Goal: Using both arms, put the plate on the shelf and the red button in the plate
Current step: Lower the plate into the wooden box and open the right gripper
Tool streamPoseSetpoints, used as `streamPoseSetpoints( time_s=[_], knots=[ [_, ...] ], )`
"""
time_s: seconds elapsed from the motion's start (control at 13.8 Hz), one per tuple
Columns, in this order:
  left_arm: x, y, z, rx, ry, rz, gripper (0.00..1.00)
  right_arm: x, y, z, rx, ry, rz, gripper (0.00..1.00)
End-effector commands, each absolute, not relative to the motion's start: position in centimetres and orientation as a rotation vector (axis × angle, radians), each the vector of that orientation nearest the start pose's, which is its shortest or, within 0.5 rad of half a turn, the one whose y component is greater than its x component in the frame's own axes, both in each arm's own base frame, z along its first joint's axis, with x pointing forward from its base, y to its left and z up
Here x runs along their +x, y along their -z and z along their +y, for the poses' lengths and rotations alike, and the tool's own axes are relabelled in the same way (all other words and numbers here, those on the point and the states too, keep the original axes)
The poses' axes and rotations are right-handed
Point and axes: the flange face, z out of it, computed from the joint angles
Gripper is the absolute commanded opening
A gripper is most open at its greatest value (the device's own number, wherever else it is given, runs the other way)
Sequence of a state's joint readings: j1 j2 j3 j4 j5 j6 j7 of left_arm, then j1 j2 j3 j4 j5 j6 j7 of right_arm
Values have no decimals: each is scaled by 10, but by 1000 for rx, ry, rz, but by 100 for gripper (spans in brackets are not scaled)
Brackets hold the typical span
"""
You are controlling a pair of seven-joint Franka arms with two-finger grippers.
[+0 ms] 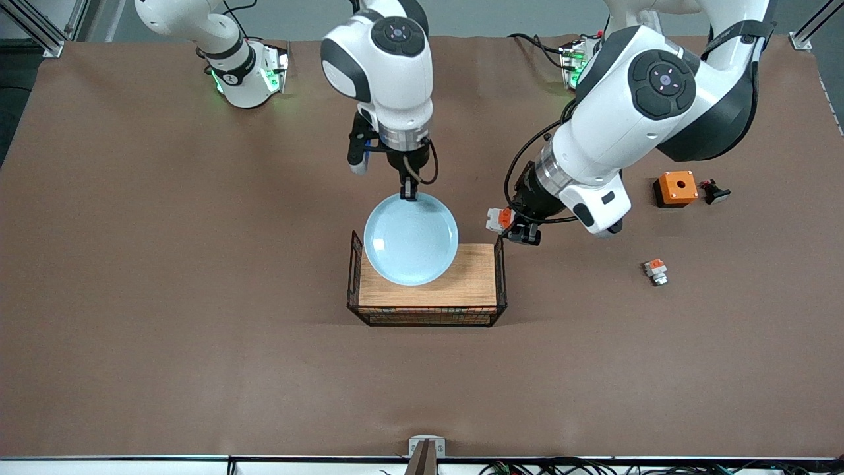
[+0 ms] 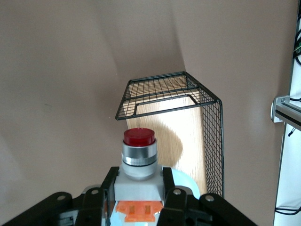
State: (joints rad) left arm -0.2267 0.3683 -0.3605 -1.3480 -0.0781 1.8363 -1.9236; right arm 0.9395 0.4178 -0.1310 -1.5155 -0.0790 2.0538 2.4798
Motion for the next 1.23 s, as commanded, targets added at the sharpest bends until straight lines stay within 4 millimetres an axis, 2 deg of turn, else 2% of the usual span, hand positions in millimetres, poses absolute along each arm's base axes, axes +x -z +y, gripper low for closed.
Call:
streamPoseSetpoints(
  time_s=[0.0,0.29,0.87,1.16],
  knots=[
    [586,-548,-350,-2564,-205,-2141,30,481,-422,523,-2025,231,2202,0],
    [587,-548,-348,-2561,-196,-2143,30,494,-398,534,-2008,262,2223,0],
    [587,-547,-347,-2560,-195,-2141,30,504,-382,531,-2004,290,2220,0],
    [589,-538,-349,-2551,-205,-2133,30,507,-372,533,-2010,300,2225,0]
  ],
)
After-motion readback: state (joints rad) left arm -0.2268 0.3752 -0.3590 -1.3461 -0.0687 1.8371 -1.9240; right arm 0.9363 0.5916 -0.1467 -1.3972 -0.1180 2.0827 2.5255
